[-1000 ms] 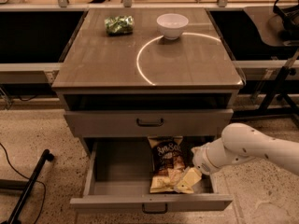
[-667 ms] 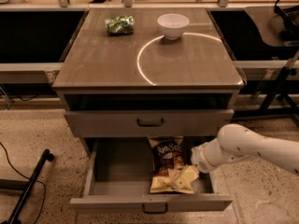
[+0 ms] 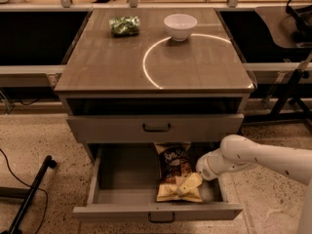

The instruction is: Pick brown chip bag from middle drawer and place on counter

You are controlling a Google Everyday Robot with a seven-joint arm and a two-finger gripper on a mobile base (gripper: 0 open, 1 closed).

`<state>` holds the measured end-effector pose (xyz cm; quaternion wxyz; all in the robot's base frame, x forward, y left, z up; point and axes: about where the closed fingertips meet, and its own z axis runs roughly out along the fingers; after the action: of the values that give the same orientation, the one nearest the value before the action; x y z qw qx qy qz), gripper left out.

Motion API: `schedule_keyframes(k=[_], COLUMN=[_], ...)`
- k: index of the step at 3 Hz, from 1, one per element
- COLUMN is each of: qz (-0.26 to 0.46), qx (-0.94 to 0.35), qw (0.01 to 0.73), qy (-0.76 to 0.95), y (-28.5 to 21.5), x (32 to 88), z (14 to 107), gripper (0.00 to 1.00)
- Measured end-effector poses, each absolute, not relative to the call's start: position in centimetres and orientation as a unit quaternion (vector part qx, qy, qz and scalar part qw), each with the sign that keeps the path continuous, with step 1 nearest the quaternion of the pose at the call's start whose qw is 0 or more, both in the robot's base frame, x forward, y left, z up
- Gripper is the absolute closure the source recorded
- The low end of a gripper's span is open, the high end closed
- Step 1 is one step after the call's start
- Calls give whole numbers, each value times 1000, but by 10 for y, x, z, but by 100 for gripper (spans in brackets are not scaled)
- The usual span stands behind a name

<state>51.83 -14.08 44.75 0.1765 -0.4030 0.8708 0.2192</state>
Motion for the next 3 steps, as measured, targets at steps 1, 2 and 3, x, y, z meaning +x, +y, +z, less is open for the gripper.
schedule_keyframes(k=[1, 2, 3], qz=[225, 235, 243], qx=[-388, -371, -362], qw=[177, 183, 188], qy=[876, 879, 880], y=[-134, -126, -116], x=[531, 541, 545], z=[418, 397, 387], gripper=[0, 0, 19])
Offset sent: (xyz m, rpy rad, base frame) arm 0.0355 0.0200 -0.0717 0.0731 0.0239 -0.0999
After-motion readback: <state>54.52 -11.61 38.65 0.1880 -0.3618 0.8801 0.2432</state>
